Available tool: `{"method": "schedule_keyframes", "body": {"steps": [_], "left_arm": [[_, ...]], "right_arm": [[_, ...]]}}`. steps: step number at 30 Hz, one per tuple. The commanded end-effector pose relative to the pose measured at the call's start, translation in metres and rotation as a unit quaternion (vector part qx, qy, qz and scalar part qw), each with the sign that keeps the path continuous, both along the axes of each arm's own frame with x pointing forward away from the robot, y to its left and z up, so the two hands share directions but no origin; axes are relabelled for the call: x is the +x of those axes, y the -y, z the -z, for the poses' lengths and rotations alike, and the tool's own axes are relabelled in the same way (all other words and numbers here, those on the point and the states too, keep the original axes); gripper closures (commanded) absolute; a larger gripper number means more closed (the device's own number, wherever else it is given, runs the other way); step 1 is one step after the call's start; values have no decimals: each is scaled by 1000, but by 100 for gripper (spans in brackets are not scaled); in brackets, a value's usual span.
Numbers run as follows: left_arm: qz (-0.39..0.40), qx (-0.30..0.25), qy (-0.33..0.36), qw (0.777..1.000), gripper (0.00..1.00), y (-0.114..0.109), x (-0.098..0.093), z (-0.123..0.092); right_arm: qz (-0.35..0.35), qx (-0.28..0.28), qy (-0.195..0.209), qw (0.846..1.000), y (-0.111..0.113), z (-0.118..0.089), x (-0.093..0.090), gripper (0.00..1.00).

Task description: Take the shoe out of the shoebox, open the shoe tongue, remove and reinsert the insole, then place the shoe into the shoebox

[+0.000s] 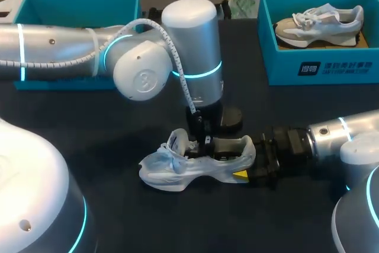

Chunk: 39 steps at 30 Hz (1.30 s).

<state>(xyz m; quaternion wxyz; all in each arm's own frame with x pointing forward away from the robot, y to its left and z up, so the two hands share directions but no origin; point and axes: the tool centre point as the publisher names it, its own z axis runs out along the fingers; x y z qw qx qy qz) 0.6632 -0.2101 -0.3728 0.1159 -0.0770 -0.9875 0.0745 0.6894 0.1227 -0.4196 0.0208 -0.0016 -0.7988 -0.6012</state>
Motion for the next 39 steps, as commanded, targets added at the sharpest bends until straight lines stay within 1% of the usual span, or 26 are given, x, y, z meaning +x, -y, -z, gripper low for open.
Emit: {"method": "schedule_keyframes", "body": {"steps": [1, 4, 5, 6, 7, 8, 9, 10, 13, 21, 28, 32, 35, 36, 37, 39], "left_arm": [[-3, -7, 4, 1000, 100, 3, -5, 12], [-4, -9, 8, 1000, 100, 5, -8, 15], [2, -14, 4, 1000, 95, 5, -8, 16], [0, -11, 7, 1000, 77, 5, -9, 16], [-4, -7, 13, 1000, 71, 6, -9, 18], [-2, -7, 19, 1000, 62, 6, -9, 19], [-7, -6, 21, 1000, 56, 7, -9, 20], [-5, -7, 23, 1000, 55, 7, -8, 20], [-7, 2, 38, 999, 58, 8, -7, 22], [-18, 19, 70, 997, 58, 13, -6, 35], [-31, 33, 113, 992, 58, 14, 4, 43], [-42, 48, 149, 987, 58, 13, 10, 52], [-55, 69, 182, 979, 58, 13, 16, 61], [-61, 72, 190, 977, 60, 14, 19, 63], [-63, 72, 191, 977, 69, 14, 21, 65], [-70, 78, 198, 975, 81, 14, 26, 66]], "right_arm": [[0, -1, 0, 1000, 0, 1, 1, 100], [0, -1, 0, 1000, 0, 1, 1, 100], [0, -1, 0, 1000, 0, 1, 1, 100], [0, -1, 0, 1000, 0, 1, 1, 100], [0, -1, 0, 1000, 0, 1, 1, 100], [0, -1, 0, 1000, 0, 1, 1, 100], [0, -1, 0, 1000, 0, 1, 1, 100], [0, -1, 0, 1000, 0, 1, 1, 100], [0, -1, 0, 1000, 0, 1, 1, 100], [0, -1, 0, 1000, 0, 1, 1, 100], [0, -1, 0, 1000, 0, 1, 1, 100], [0, -1, 0, 1000, 0, 1, 1, 100], [0, -1, 0, 1000, 0, 1, 1, 100], [0, -1, 0, 1000, 0, 1, 1, 100], [0, -1, 0, 1000, 0, 1, 1, 100], [0, -1, 0, 1000, 0, 1, 1, 100]]}}
